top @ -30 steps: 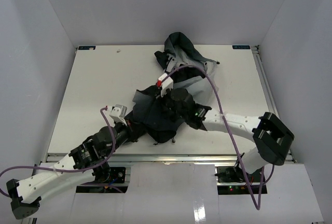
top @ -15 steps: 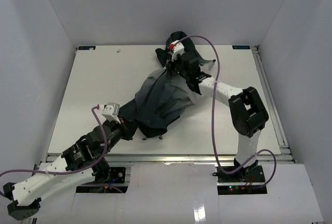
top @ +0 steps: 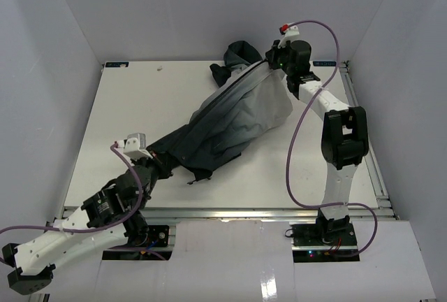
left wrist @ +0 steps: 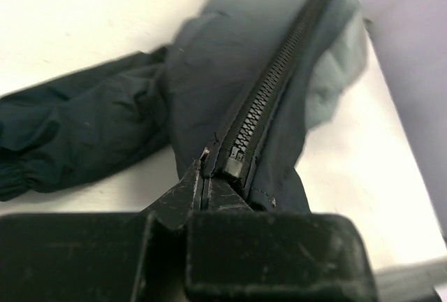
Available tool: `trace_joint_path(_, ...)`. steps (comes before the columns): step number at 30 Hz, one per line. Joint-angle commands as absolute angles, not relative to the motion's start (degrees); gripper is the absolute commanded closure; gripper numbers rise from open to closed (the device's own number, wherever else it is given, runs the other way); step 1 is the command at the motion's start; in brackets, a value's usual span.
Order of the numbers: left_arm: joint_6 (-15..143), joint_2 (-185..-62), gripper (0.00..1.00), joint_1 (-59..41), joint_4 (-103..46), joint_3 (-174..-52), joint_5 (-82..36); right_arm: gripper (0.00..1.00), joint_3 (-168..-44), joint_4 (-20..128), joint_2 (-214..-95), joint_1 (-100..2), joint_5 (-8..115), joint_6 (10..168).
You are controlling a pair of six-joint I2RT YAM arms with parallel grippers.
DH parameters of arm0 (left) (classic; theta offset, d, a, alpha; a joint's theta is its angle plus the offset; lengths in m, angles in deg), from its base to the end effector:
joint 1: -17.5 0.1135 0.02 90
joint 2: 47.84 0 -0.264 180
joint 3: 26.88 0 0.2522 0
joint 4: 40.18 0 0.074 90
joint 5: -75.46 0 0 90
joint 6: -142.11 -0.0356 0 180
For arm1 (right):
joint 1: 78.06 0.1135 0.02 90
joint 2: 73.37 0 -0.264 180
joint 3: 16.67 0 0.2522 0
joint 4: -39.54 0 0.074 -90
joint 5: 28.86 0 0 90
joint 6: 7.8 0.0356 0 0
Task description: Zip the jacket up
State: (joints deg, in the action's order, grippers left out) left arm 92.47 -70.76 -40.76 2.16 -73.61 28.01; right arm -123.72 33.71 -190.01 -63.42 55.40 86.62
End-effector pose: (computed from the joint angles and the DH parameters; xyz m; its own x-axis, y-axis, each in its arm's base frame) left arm 0.0745 -0.0746 0.2863 -0.3147 -0.3981 -0.8617 0.1121 0.8858 -0.4503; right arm 0.4792 0.1289 0.3003 -0.0901 0.0557 -0.9944 -0.3421 0.9359 0.0834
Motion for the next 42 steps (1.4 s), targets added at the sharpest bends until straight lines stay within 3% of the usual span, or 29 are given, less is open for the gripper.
trace_joint_path(1,90.7,-78.7,1.0,-40.9,-4.1,-77.2,40.7,0.92,-127.0,26.5,-190.3,-69.7,58.0,88.7)
trace_joint_path(7,82.1,-88.7,1.0,-38.5,-16.3,-77.4,45.7,0.92,-126.1,23.4,-190.9,-73.5,58.0,89.9)
trace_joint_path(15,79.4,-102.7,1.0,-15.6,-23.3,-82.4,22.6,0.92,-116.5,15.5,-186.8,-76.1,53.9,95.0)
trace_joint_path(19,80.8,-109.4,1.0,-6.8,-23.3,-85.4,21.7,0.92,-106.7,6.0,-182.7,-75.5,47.9,102.3)
trace_joint_path(28,83.8,-100.3,1.0,3.8,-25.7,-80.6,23.5,0.92,-97.6,1.6,-180.8,-72.2,51.4,99.7)
trace_joint_path(42,85.4,-99.7,1.0,11.0,-26.8,-80.5,22.1,0.92,-107.0,7.3,-187.4,-76.0,49.1,97.1)
